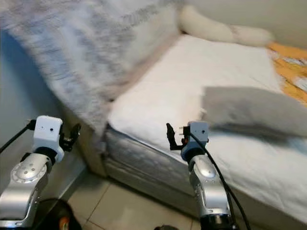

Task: Clean up the room

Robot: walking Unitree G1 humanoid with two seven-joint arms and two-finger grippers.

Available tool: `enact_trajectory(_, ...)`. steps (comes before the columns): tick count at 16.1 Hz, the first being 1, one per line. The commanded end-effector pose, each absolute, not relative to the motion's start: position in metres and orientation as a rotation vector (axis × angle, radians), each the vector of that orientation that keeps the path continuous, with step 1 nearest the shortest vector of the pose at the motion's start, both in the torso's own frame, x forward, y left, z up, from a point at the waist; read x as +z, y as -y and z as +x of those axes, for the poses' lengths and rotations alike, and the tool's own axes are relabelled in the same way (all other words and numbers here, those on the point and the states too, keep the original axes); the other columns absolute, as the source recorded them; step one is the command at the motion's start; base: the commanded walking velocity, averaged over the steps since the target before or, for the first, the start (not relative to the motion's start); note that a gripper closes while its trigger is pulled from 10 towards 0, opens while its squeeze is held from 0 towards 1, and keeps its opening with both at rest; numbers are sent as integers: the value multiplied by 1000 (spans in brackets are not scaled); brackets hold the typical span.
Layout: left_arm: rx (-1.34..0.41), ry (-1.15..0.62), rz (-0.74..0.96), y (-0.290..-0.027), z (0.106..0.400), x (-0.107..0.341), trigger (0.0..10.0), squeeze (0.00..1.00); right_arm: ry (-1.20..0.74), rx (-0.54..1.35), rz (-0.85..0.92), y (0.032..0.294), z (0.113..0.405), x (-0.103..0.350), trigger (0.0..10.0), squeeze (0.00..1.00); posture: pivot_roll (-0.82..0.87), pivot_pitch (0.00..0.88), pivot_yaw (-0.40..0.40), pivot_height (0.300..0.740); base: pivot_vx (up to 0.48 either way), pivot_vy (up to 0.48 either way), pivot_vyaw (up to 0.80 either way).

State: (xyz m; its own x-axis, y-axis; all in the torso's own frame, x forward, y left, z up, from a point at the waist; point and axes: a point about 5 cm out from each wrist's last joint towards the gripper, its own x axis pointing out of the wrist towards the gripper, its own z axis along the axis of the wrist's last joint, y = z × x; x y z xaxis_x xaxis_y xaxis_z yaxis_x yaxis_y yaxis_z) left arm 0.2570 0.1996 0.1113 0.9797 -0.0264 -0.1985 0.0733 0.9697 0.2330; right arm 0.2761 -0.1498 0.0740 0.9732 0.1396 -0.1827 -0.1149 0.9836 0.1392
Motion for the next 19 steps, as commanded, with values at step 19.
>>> enact_trajectory(19,-84,-134,248,-191,265,121,10000,0,-179,142,95,153,280,78,10000,0,-1,0,-13,740,138,0,-368)
